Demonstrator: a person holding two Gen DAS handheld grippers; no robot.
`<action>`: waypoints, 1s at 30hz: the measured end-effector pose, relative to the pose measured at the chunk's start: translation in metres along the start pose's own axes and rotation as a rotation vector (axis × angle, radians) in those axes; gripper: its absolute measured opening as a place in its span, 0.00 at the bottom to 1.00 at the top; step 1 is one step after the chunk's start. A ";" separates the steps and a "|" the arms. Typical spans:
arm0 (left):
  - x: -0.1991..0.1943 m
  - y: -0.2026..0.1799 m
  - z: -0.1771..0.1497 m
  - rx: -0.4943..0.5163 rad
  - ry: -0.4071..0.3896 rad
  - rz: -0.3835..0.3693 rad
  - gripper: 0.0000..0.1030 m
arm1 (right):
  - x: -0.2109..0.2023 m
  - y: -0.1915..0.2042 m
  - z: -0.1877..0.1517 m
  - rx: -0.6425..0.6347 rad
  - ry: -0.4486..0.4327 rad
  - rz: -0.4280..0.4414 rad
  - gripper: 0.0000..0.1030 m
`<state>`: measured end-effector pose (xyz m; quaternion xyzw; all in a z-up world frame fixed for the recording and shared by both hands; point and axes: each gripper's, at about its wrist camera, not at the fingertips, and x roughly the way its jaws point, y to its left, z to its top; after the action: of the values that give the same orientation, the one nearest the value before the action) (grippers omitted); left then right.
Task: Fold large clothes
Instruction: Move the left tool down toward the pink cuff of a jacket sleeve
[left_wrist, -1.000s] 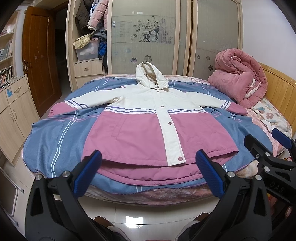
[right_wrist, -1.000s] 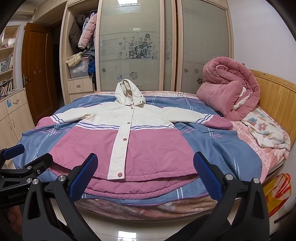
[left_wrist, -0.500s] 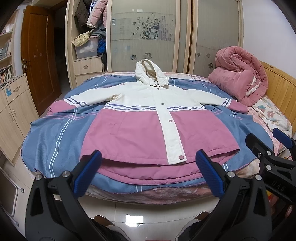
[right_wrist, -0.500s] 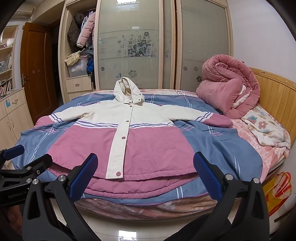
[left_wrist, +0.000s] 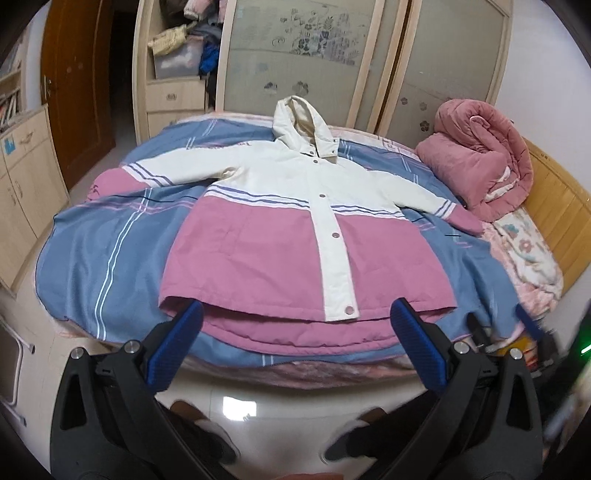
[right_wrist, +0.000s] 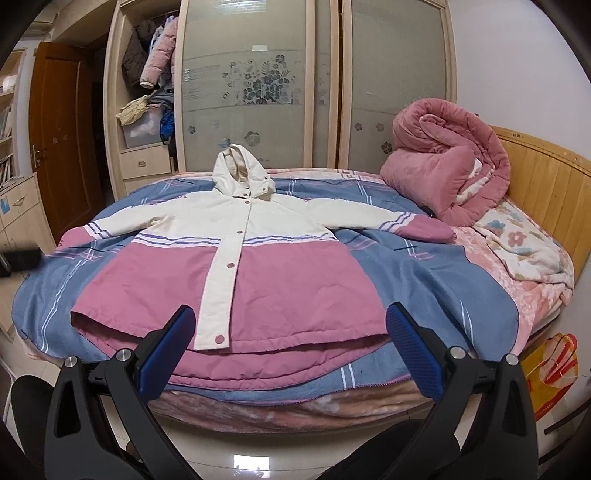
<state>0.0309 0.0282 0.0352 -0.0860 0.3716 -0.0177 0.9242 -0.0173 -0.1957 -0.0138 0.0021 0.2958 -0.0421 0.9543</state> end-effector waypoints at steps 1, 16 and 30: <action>-0.008 0.001 0.008 -0.016 0.020 -0.026 0.98 | 0.001 -0.001 -0.001 0.000 0.002 -0.002 0.99; -0.085 -0.022 0.069 -0.043 0.012 -0.099 0.98 | 0.017 -0.014 -0.016 0.007 0.050 -0.036 0.99; -0.080 -0.006 0.067 -0.037 0.032 -0.168 0.98 | 0.029 -0.005 -0.017 -0.021 0.075 -0.035 0.99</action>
<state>0.0191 0.0395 0.1387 -0.1335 0.3779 -0.0899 0.9117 -0.0032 -0.2022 -0.0445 -0.0118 0.3315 -0.0556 0.9417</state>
